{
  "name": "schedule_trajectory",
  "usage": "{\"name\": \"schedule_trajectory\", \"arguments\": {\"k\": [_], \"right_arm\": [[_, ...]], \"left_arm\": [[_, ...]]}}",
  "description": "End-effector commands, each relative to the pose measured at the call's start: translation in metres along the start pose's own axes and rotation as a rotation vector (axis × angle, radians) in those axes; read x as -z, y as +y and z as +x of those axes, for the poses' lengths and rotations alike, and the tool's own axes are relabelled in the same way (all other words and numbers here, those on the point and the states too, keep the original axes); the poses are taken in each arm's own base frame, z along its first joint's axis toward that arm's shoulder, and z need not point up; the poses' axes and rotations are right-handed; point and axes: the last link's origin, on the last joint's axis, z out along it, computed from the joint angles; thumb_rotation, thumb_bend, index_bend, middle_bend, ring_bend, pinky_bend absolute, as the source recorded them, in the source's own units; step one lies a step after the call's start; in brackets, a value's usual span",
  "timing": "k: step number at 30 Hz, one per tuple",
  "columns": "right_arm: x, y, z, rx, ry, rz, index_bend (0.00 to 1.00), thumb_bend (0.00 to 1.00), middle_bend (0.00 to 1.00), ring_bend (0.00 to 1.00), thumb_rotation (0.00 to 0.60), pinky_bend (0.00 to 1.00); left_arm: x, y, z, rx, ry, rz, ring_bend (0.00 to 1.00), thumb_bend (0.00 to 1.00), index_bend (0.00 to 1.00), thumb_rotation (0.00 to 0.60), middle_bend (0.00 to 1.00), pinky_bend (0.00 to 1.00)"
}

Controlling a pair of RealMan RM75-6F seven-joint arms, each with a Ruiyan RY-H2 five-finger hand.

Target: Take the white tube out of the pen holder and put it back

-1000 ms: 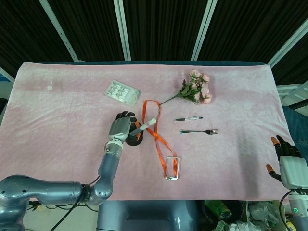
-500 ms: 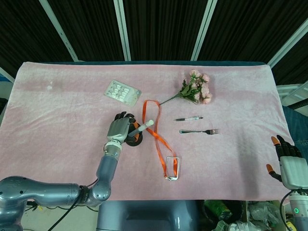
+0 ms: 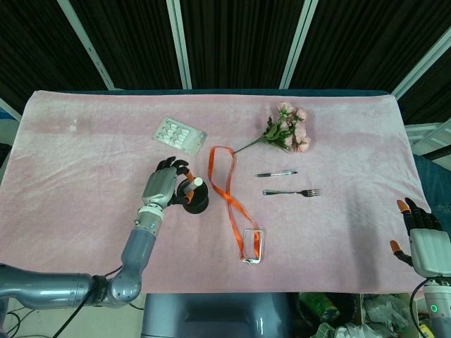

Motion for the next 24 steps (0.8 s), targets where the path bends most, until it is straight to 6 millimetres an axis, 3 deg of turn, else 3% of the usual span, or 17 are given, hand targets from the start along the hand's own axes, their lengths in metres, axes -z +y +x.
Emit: {"name": "schedule_trajectory", "arguments": {"k": [1,9,12,24], "right_arm": [[0.0,-0.001,0.0,0.001,-0.001,0.002,0.03,0.21,0.05,0.14,0.6,0.18],[0.0,-0.001,-0.001,0.008,0.0,0.001,0.03,0.21,0.05,0.14,0.6,0.18],[0.0,-0.001,-0.001,0.009,-0.001,-0.001,0.03,0.21,0.05,0.14,0.6,0.18],[0.0,-0.001,-0.002,0.013,-0.003,0.0,0.03,0.21,0.05,0.14,0.6,0.18]], "left_arm": [[0.005,0.001,0.01,0.001,0.029,-0.034,0.0,0.46,0.55,0.6,0.19,0.0],[0.026,0.013,0.036,-0.039,0.122,-0.156,0.0,0.46,0.56,0.6,0.2,0.0],[0.031,0.013,0.045,-0.138,0.191,-0.186,0.0,0.46,0.56,0.6,0.2,0.0],[0.029,-0.024,0.049,-0.464,0.369,-0.182,0.0,0.46,0.56,0.6,0.2,0.0]]}}
